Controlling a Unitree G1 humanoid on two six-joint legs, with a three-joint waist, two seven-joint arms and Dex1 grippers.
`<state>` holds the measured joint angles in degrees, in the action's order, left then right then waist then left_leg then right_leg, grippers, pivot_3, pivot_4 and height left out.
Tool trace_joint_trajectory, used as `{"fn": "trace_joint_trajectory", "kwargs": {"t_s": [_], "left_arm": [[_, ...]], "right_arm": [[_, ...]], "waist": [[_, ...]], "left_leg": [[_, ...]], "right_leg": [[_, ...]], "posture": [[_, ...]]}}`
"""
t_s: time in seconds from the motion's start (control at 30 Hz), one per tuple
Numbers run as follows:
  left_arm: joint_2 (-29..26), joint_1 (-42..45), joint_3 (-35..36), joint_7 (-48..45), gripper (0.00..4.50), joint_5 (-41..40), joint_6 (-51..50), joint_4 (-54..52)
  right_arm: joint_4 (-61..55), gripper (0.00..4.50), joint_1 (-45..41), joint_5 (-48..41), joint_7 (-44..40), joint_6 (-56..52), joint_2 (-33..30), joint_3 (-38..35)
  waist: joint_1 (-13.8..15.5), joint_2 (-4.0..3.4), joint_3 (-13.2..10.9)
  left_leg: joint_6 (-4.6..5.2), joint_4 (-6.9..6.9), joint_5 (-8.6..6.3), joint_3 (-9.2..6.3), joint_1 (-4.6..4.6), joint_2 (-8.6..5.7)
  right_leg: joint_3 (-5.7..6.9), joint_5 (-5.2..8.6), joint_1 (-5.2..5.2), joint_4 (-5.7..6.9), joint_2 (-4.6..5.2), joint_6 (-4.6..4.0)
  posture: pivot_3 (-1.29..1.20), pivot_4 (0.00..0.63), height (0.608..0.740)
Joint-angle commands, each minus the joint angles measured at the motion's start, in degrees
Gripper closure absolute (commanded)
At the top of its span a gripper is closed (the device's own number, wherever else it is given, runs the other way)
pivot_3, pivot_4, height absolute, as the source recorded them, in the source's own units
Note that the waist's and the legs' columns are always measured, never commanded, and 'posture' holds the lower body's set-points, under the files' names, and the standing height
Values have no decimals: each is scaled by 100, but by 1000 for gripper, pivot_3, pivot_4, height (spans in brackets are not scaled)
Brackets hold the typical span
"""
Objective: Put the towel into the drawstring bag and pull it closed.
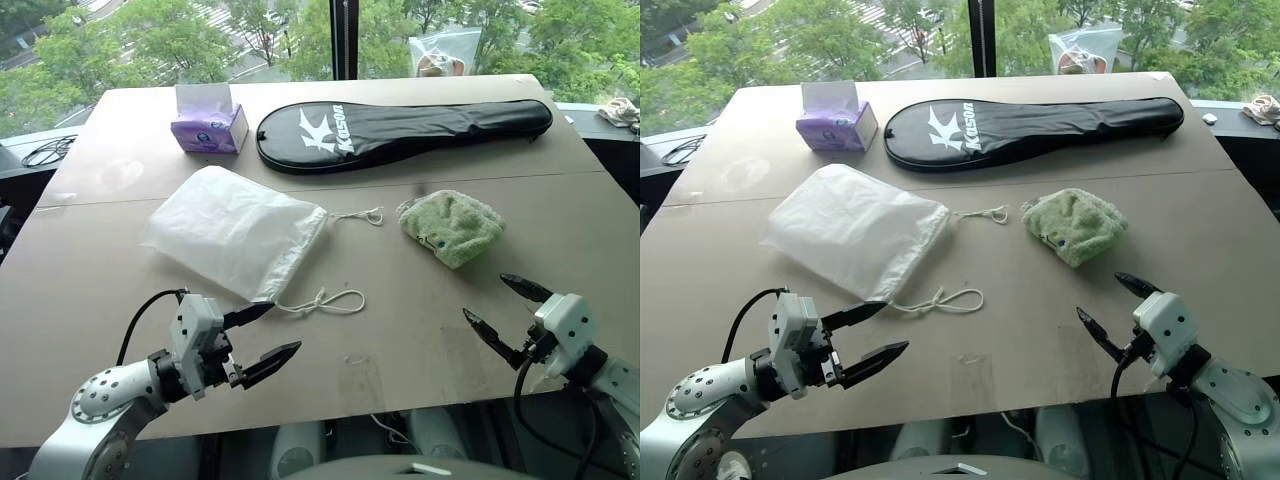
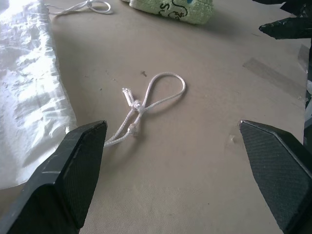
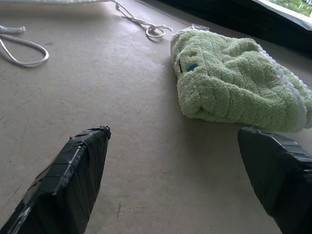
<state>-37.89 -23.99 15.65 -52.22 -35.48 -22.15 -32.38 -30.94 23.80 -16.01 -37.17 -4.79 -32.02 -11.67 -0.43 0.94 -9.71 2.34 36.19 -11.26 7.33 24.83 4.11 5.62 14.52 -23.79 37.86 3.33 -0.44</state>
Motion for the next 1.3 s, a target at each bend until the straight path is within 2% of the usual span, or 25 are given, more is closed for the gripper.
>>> {"fn": "trace_joint_trajectory", "kwargs": {"t_s": [0.03,0.1,0.13,0.27,0.37,0.63,0.8,1.3], "left_arm": [[320,461,-65,863,0,483,128,-144],[595,1230,-348,2200,0,1428,-212,-61],[671,1472,-513,2578,0,1829,-300,-63],[562,1853,-1384,3493,0,3686,-34,2],[570,1968,-1862,3711,0,4369,275,122],[744,2269,-2083,3596,0,4638,800,610],[830,2435,-2187,3420,0,4691,588,613],[834,2703,-2231,3536,0,5523,444,934]], "right_arm": [[-320,26,-212,-125,-88,77,-13,104],[-597,26,-483,-172,-156,-50,-76,361],[-703,26,-540,-208,-204,-102,-109,442],[-1092,26,-470,-428,-455,-267,-295,605],[-1221,26,-439,-447,-429,-343,-330,654],[-1235,26,-295,-320,-384,-318,-318,707],[-1254,26,-351,-293,-341,-393,-318,737],[-1354,26,-369,-399,-365,-584,-392,654]], "waist": [[0,0,0],[35,-5,-4],[61,-2,-6],[127,14,18],[129,19,19],[128,19,19],[129,19,20],[128,20,20]], "left_leg": [[0,0,0,0,0,0],[0,4,-1,1,-5,-1],[2,13,0,-3,-5,-1],[3,21,0,-17,-14,2],[3,22,-1,-12,-7,0],[19,17,-3,-7,-5,5],[18,21,-3,-6,-6,4],[25,24,1,-5,-7,5]], "right_leg": [[0,0,0,0,0,0],[-2,0,5,-1,0,1],[-1,-1,7,6,-2,0],[-9,-2,19,10,-20,0],[-16,-4,19,6,-19,2],[-19,-11,12,5,-23,18],[-19,-10,13,5,-21,16],[-19,-13,14,10,-24,20]], "posture": [[0,150,740],[0,150,740],[0,150,740],[0,150,740],[0,150,740],[0,150,740],[0,150,740],[0,150,740]]}}
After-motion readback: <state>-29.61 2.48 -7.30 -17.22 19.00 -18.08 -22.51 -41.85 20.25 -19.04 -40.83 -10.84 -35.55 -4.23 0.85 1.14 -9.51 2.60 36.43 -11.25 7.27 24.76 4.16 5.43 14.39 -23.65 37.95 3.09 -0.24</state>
